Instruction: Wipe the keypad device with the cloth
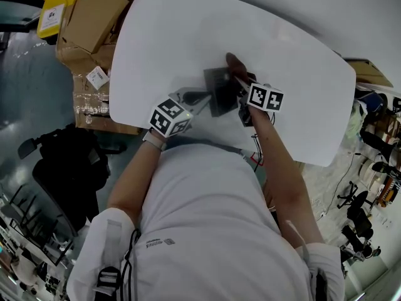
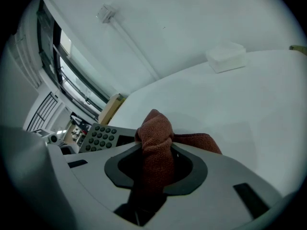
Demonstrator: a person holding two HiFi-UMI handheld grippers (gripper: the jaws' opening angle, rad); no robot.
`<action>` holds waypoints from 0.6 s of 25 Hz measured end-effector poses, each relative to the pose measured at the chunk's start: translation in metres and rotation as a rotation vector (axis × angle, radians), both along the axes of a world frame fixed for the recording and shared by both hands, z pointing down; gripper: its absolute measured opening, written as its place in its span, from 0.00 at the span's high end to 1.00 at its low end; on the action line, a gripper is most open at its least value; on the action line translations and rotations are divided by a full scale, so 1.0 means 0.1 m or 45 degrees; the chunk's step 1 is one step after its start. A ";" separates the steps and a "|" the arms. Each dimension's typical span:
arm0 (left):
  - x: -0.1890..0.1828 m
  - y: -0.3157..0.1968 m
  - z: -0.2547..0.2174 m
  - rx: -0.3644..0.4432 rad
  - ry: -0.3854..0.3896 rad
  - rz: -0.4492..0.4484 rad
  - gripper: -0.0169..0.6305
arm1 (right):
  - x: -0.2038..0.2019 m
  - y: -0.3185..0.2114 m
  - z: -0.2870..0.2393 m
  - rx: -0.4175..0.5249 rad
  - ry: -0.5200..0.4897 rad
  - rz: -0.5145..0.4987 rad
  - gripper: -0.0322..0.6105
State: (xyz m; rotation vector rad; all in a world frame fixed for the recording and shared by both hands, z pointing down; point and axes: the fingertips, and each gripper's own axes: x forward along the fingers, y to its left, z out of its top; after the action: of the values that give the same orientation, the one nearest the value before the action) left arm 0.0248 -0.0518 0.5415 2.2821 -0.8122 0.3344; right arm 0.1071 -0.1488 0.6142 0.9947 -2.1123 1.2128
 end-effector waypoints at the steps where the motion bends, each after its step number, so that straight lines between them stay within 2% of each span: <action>1: 0.00 0.00 0.00 -0.003 0.001 -0.002 0.95 | 0.00 0.03 -0.01 -0.008 -0.008 0.009 0.78; 4: -0.01 0.00 0.00 -0.011 0.003 -0.010 0.95 | -0.03 0.10 -0.06 -0.026 -0.038 0.014 0.78; 15: 0.01 -0.01 -0.02 -0.008 -0.004 -0.008 0.95 | -0.39 0.36 -0.44 -0.022 -0.128 -0.185 0.78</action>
State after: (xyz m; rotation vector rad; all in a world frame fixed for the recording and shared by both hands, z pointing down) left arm 0.0254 -0.0532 0.5395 2.2730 -0.8187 0.3375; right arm 0.0678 -0.1127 0.5698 0.7725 -2.2055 1.2288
